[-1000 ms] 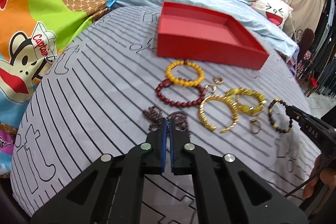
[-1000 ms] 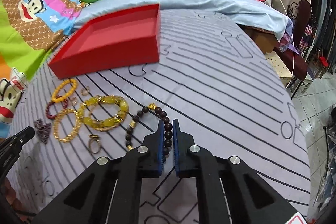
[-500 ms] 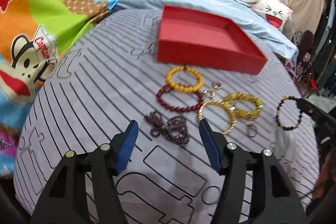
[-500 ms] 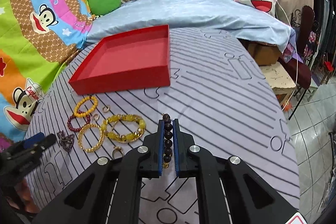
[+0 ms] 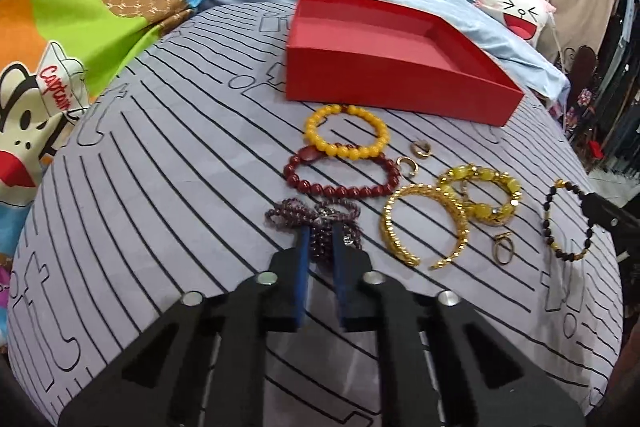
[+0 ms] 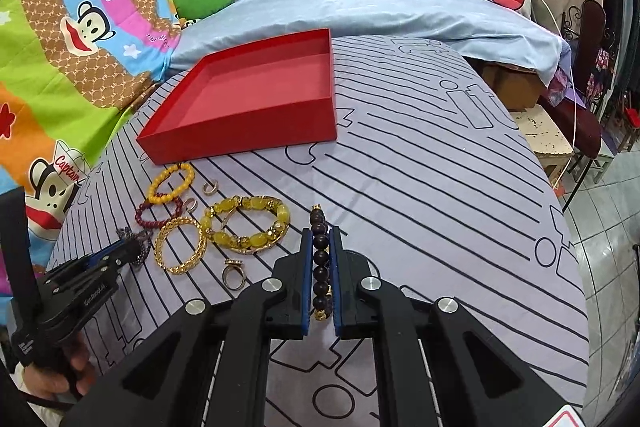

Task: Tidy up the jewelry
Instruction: 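Grasp the dark brown bead bracelet with the right tool while the left tool holds the garnet bracelet, then carry both bracelets into the red tray and open both tools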

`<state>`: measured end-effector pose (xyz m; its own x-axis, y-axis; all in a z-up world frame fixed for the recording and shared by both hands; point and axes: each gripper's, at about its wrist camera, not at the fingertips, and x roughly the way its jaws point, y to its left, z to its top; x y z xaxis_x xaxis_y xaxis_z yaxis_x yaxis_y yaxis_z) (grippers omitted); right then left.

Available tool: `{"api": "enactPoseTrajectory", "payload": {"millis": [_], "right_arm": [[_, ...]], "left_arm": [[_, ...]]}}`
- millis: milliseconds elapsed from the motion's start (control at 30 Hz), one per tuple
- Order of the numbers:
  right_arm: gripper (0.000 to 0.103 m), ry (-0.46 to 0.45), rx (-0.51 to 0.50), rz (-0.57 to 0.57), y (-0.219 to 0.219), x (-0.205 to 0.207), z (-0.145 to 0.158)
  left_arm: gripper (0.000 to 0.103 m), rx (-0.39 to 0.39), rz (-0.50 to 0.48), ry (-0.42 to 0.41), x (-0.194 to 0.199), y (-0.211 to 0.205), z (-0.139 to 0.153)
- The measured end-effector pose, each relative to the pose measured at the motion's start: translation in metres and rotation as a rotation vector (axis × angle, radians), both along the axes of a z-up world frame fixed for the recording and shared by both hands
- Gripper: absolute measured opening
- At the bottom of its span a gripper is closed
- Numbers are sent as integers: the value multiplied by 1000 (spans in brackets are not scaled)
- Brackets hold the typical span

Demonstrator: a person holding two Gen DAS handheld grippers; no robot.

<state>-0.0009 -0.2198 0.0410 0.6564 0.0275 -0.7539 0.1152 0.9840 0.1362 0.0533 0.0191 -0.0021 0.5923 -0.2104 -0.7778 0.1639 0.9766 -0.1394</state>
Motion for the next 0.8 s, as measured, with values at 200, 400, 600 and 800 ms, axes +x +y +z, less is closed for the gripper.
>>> {"api": "enactPoseTrajectory", "payload": {"millis": [200, 400, 600, 800], "right_arm": [[8, -3, 2, 5, 0, -2, 2], [8, -36, 19, 23, -3, 3, 22], [8, -112, 13, 72, -6, 36, 62], [8, -155, 57, 110, -15, 104, 93]], "left_arm": [[9, -42, -8, -15, -8, 6, 13], [9, -75, -44, -56, -12, 5, 52], [9, -64, -120, -163, 10, -13, 111], [9, -28, -167, -251, 71, -41, 153]]}}
